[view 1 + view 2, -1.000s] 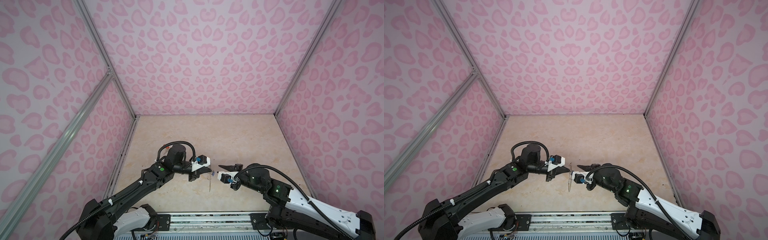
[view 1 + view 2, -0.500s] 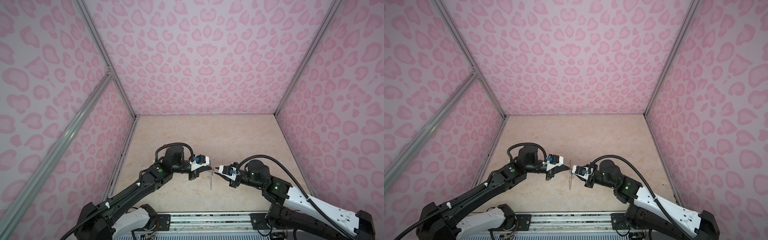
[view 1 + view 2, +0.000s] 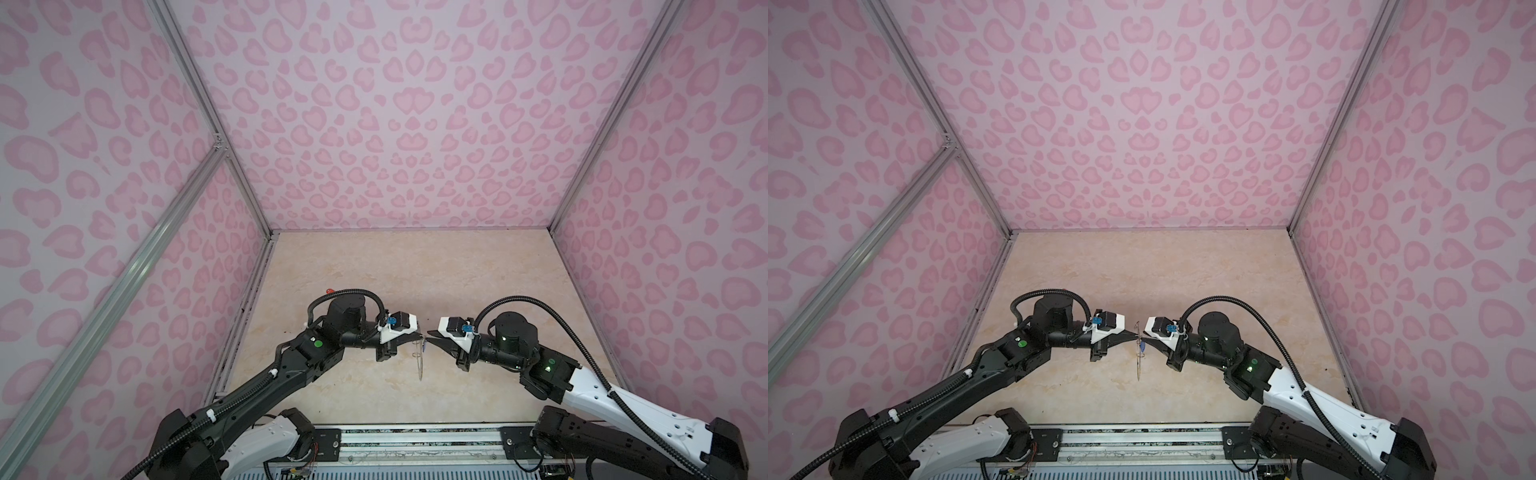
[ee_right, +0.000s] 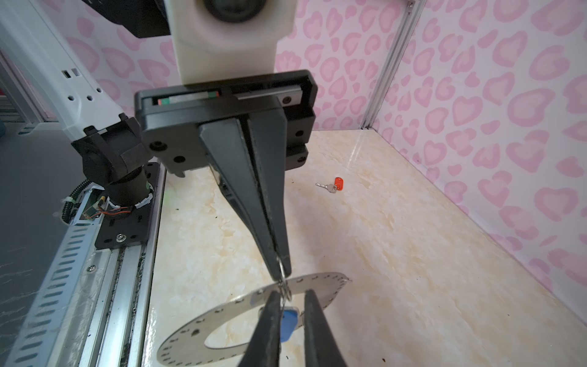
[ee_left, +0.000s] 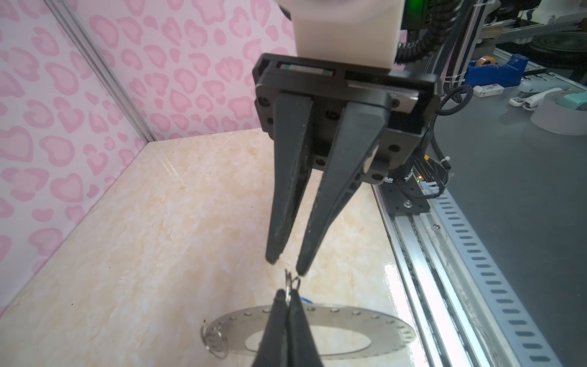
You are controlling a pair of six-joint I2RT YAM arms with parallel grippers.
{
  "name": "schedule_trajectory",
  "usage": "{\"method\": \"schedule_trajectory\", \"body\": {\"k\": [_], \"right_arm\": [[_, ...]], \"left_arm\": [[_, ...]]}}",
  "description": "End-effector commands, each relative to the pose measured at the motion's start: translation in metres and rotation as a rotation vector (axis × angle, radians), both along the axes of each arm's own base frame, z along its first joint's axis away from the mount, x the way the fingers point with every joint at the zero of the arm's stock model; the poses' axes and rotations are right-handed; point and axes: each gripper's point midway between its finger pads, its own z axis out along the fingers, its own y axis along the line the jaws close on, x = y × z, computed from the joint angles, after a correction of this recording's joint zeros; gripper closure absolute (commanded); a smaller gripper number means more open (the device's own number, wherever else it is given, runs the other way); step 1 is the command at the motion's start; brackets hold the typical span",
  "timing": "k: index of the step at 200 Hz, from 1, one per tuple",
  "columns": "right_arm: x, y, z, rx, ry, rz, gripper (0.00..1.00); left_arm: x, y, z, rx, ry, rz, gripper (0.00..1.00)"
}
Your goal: Put the keys on the keyring
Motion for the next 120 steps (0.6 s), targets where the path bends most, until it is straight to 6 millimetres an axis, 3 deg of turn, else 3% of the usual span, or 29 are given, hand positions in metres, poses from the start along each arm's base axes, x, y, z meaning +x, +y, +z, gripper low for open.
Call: {"method": "schedule_trajectory", "body": {"k": [1, 51, 120], "right_arm": [[-0.0002, 0.002, 0.0053, 0.024, 0.012, 0.009, 0.83], [0.0035, -0.005, 0.0072, 0.025, 0.028, -0.005, 0.81], [-0.0014, 0.0, 0.0051, 0.029, 0.059, 0.037, 0.82]], "left_arm": [[0.0025, -0.0016, 0.0104, -0.033, -0.062, -0.002, 0.97], [0.0029, -0.0007, 0.0087, -0.026, -0.074, 0.001, 0.96], [0.003, -0.0031, 0.0111, -0.04, -0.078, -0.006, 0.97]]}}
